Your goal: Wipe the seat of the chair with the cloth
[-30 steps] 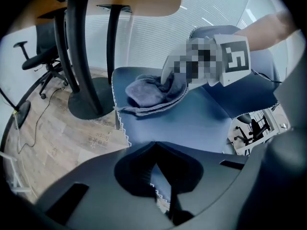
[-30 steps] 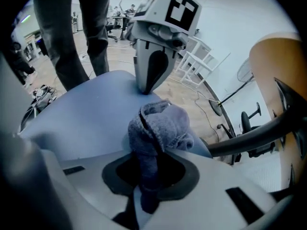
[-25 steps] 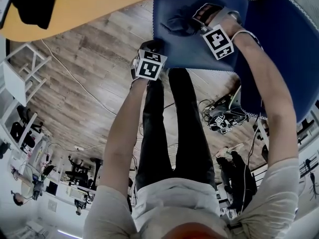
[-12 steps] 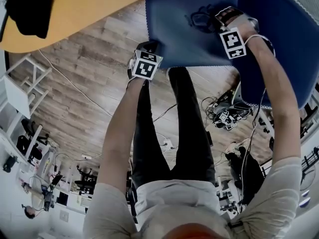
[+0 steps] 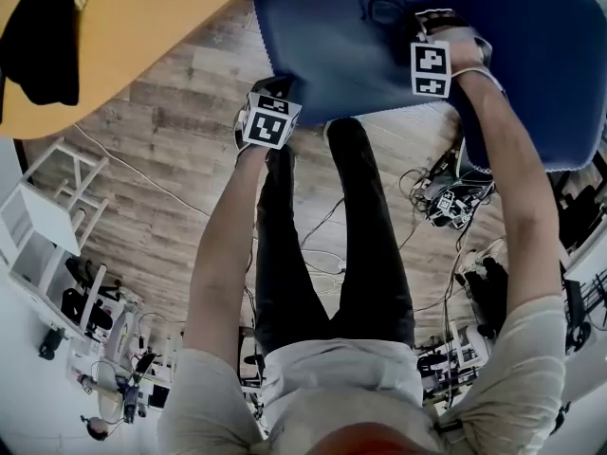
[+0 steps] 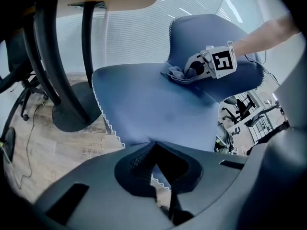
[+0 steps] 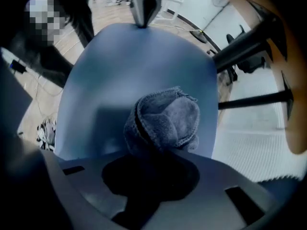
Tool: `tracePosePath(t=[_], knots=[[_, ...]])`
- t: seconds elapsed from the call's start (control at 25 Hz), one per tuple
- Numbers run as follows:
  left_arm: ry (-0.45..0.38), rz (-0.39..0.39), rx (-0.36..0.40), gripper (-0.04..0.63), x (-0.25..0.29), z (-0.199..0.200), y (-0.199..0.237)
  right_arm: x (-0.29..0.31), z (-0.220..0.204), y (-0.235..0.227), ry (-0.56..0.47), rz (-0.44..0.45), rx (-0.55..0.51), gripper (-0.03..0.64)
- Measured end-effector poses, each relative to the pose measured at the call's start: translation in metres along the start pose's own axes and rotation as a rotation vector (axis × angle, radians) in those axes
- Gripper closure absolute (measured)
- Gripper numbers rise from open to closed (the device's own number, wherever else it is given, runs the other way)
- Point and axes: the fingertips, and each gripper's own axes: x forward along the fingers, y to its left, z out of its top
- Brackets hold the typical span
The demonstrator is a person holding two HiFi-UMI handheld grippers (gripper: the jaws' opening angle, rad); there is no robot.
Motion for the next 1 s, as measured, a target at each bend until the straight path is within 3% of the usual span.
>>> tracePosePath(t=[0.2, 0.44, 0.64, 1.0], knots=[[0.017, -0.035, 0.052, 0.569, 0.0, 0.001, -0.002, -0.001, -0.01, 0.011, 0.082, 0.015, 0.338, 0.545], [0.015, -0.068, 0.107, 0.568, 0.0, 0.001, -0.003, -0.006, -0.024, 0.039, 0.261, 0.044, 0.624, 0.546], [0.014, -0.097, 0.145, 0.568, 0.0, 0.0, -0.002, -0.009, -0.023, 0.065, 0.368, 0.122, 0.736, 0.546], [0.0, -0.127, 0.173, 0.569, -0.001, -0.001, -0.002, -0.023, 0.002, 0.102, 0.341, 0.129, 1.114, 0.551]])
